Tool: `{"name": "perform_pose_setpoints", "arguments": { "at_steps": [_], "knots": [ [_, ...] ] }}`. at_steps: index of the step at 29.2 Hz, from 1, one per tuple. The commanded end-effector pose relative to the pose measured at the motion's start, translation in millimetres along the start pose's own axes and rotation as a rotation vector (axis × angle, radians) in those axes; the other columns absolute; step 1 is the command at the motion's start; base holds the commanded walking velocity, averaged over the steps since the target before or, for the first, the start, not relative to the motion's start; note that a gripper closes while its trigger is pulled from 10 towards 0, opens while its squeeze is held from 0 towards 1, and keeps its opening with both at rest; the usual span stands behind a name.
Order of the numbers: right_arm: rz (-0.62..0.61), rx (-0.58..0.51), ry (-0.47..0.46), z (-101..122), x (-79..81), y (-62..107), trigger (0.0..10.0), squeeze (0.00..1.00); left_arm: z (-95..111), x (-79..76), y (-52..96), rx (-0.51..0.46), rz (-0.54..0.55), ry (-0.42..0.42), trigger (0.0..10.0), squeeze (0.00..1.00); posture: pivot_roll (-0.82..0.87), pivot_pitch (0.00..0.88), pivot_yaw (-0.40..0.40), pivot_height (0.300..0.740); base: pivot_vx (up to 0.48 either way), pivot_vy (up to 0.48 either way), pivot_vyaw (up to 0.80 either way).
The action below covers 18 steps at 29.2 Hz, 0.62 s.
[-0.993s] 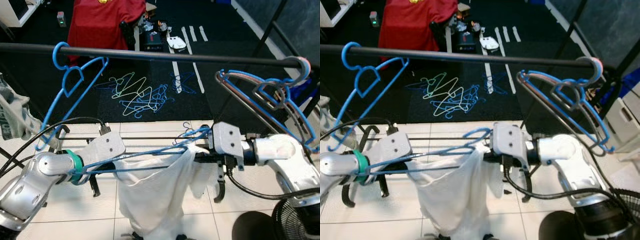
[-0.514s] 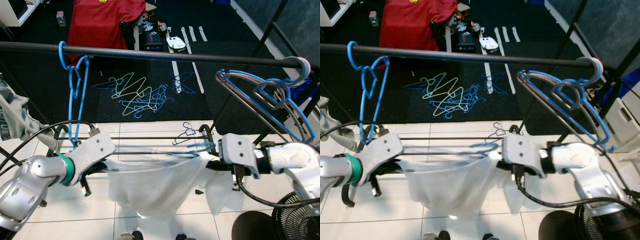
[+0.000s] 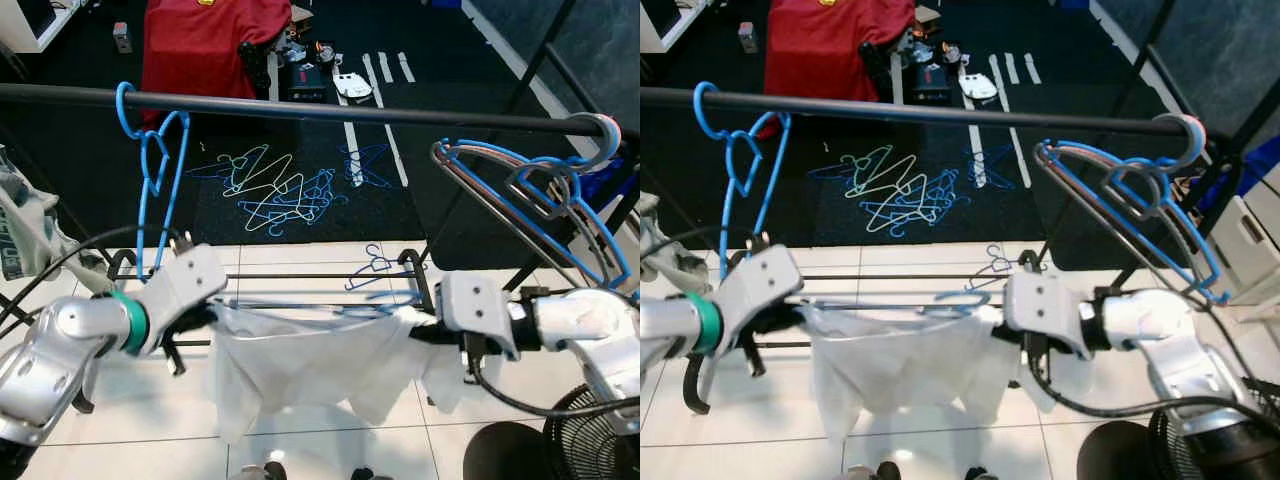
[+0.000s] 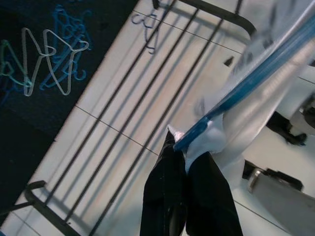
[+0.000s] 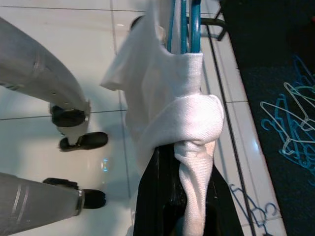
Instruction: Hang hanger
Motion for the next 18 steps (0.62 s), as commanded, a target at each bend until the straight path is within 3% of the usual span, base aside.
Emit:
{"name": "perform_pose_setpoints", "arguments": {
  "at_steps": [1, 12, 15, 18],
  "knots": [
    [0.039, -0.016, 0.022, 3.5, 5.3, -4.4, 0.0, 0.00, 0.4, -0.1, 0.0, -0.006, -0.001, 0.017, 0.0, 0.00, -0.04, 0.145, 0.082, 0.740, 0.000, 0.000, 0.00],
    [0.055, 0.010, 0.017, -4.2, 7.1, -6.1, 0.0, 0.00, 15.8, 8.3, 8.4, -0.050, 0.009, 0.004, 0.0, 0.00, -0.04, 0.145, 0.079, 0.740, 0.000, 0.000, 0.00],
    [0.036, 0.007, 0.016, -3.5, 4.7, -3.5, 0.0, 0.00, 9.0, 12.6, 8.3, -0.021, 0.030, 0.001, 0.0, 0.00, -0.04, 0.145, 0.080, 0.740, 0.000, 0.000, 0.00],
    [-0.009, 0.008, 0.022, -0.6, -1.1, 3.8, 0.0, 0.00, -13.1, 17.8, 6.3, 0.060, 0.054, -0.010, 0.0, 0.00, -0.05, 0.150, 0.088, 0.740, 0.000, 0.000, 0.00]
  ]
}}
Point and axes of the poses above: a point about 5 cm out from each wrist's last joint towards the gripper, its own y axis pointing back from the gripper into the wrist, its own z axis along the axis of the wrist's last joint, x = y × z, the point moved 2 cm from there along -y, pointing out of the wrist towards the gripper, and after that the axes turned 10 degrees about y, right-handed, at the moved point
